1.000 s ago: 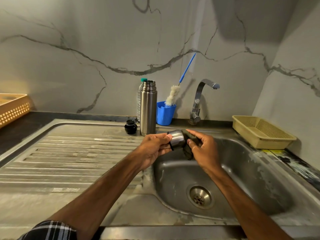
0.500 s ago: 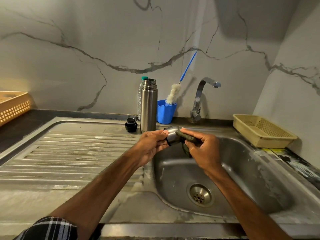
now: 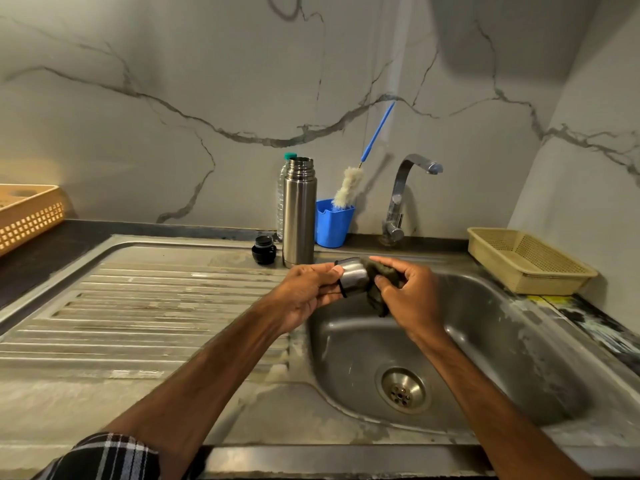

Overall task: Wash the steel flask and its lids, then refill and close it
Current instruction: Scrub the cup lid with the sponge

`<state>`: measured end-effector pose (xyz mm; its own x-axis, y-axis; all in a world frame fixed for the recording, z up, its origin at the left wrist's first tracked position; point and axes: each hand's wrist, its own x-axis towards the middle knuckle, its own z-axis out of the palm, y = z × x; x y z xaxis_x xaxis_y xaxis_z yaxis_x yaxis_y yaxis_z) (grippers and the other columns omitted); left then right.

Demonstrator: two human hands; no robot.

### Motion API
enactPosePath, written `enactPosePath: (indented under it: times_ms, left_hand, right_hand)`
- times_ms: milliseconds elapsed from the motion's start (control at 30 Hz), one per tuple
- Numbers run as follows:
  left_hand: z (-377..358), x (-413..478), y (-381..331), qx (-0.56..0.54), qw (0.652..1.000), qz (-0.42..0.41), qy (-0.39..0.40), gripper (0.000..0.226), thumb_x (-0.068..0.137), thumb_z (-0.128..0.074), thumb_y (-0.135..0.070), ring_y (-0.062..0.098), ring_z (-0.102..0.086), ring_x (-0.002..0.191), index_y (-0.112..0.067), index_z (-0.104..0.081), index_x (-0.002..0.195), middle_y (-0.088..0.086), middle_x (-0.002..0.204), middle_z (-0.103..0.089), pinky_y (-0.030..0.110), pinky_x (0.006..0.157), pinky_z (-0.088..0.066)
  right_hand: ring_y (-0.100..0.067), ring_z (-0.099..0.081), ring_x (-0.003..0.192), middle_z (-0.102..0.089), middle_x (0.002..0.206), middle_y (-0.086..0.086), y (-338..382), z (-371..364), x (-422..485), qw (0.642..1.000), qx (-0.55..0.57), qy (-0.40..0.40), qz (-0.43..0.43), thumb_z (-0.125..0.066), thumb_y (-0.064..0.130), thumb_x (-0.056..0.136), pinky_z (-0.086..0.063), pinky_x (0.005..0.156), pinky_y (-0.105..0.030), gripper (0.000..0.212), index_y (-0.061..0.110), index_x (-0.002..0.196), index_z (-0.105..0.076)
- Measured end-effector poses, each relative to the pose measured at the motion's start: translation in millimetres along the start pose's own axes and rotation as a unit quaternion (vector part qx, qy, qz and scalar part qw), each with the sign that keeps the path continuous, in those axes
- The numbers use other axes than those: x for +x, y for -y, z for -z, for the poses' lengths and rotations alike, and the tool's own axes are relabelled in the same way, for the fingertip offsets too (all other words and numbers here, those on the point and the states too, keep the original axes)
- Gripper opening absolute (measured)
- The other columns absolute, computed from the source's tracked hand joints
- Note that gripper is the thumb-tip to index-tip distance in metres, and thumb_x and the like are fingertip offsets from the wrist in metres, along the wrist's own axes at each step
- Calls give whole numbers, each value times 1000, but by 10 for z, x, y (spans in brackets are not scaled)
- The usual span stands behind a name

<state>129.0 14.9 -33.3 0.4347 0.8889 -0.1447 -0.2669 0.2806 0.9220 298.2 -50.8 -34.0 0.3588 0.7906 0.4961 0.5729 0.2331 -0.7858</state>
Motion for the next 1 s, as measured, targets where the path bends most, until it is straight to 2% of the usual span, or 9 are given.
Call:
enactPosePath:
  times_ms: [100,200,300,400,500,633,767,867,1000]
  left_hand:
    - [-14,5,26,12,1000,-1,11,25,97,-64,-8,24,-75,100,-2,-67,121,18,112,-74,28,77,-62]
    - [19,39,20,-1,1000,-10,3,19,99,-60,-6,21,-76,95,-3,-68,116,19,114,-74,28,76,-62]
    - [41,46,1,-5,1000,-9,0,23,99,-59,-5,23,-74,101,-1,-65,121,21,120,-71,30,82,-62]
    - [-5,2,18,17,1000,-7,17,16,99,-58,-5,26,-72,107,-4,-69,111,20,117,-72,32,87,-61]
    - [-13,-5,40,43,999,-27,10,14,100,-59,-7,21,-73,102,-8,-71,107,13,109,-75,27,82,-60]
    - [42,26,1,56,997,-47,2,18,99,-61,-10,16,-75,97,-7,-72,114,9,106,-77,23,77,-59]
    - [0,2,37,126,990,-53,28,20,99,-63,-15,15,-73,102,-10,-74,115,6,109,-77,22,78,-58]
    - [39,49,46,196,976,-95,5,21,99,-62,-15,24,-71,108,-3,-74,111,12,110,-75,32,90,-59]
    - [76,40,30,287,949,-132,5,26,101,-60,-17,34,-67,95,7,-71,100,29,102,-69,45,93,-56]
  right_hand:
    - [-7,-62,92,-70,117,-5,-50,-9,-4,1000,-12,-2,-19,-68,-2,87,-46,59,-1,42,10,128,-65]
    - [7,-62,83,-73,103,6,34,34,-76,999,-30,4,41,-70,-3,82,-56,74,-12,40,15,117,-72]
    - [2,-66,88,-72,101,9,34,18,-54,997,-40,9,61,-69,-3,82,-58,81,-22,39,16,115,-73]
    - [-6,-63,92,-71,112,-3,-15,-20,13,999,-37,8,-9,-67,-2,87,-47,65,-2,41,13,126,-67]
    - [6,-55,77,-71,105,-1,-14,-25,-44,998,-58,25,-7,-67,-1,88,-43,57,0,40,12,126,-67]
    - [-4,-65,88,-74,107,0,9,-13,-53,995,-68,21,73,-69,1,86,-52,76,-12,39,13,122,-69]
    - [-9,-61,106,-68,124,-7,-85,-46,41,997,-79,26,6,-65,1,89,-44,71,-2,43,12,131,-62]
    - [-5,-59,115,-68,125,-1,-41,-21,-34,993,-86,43,73,-67,-3,86,-42,96,-10,46,14,129,-65]
    - [5,-56,113,-70,121,3,-17,-35,-9,982,-90,67,151,-65,-10,82,-34,96,2,47,18,119,-71]
